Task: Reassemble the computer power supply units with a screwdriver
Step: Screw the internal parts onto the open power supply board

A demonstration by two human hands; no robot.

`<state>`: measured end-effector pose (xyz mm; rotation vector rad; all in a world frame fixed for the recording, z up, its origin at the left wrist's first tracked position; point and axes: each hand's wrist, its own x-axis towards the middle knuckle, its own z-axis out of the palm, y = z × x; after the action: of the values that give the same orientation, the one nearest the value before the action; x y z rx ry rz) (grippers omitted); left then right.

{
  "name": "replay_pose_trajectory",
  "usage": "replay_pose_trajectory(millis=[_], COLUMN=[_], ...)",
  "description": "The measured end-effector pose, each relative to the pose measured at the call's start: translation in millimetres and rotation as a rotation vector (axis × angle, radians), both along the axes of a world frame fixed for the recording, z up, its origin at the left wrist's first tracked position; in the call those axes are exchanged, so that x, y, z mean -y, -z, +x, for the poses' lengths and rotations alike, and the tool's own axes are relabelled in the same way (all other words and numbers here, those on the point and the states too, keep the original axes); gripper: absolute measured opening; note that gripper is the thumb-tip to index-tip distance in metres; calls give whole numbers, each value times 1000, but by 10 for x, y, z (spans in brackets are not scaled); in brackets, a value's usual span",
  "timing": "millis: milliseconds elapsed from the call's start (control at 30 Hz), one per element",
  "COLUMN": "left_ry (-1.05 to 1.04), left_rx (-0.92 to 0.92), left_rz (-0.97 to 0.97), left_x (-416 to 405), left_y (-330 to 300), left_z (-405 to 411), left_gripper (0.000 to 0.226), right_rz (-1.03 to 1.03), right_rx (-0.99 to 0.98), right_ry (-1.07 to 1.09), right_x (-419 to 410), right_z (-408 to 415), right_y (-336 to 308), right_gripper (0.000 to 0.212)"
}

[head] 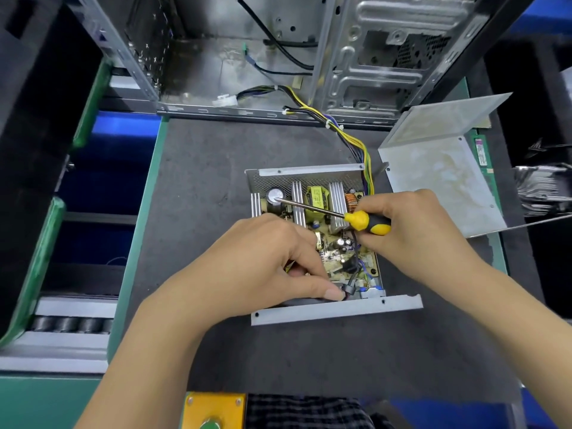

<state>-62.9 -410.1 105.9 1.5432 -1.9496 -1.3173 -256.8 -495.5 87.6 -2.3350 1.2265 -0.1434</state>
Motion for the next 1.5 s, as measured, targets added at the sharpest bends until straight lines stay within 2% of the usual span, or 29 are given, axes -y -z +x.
replay_pose_trajectory(millis=[133, 267, 433, 600, 700, 867, 1000, 1133, 1500], left_ry=[5, 10, 11, 18, 19, 13, 23, 28, 7], left_rx=[4, 24, 24, 32, 21, 5, 7, 5, 24], left_rz=[3, -5, -26, -40, -45, -39, -40, -41, -12], left_x=[-5, -12, -22, -39, -48, -49, -34, -20, -15], left_y=[-7, -5, -7, 5, 16, 32, 39, 43, 34], left_z=[-7, -5, -7, -16, -15, -16, -8, -4, -14], left_gripper=[34, 25, 34, 34, 26, 31, 34, 36, 35], right_rz=[47, 39, -8, 3, 39, 124, 8, -66, -22], right_rx=[-10, -26, -92, -71, -40, 15, -107, -160, -88], right_ry=[-18, -61, -153, -268, -239, -157, -205, -210, -199], right_x=[30, 73, 123, 197, 194, 185, 161, 126, 135], right_z=[4, 24, 42, 37, 39, 32, 56, 65, 34], right_y=[-18, -38, -61, -101, -87, -72, -101, -114, -93], right_gripper=[8, 13, 11, 33, 31, 23, 26, 17, 29])
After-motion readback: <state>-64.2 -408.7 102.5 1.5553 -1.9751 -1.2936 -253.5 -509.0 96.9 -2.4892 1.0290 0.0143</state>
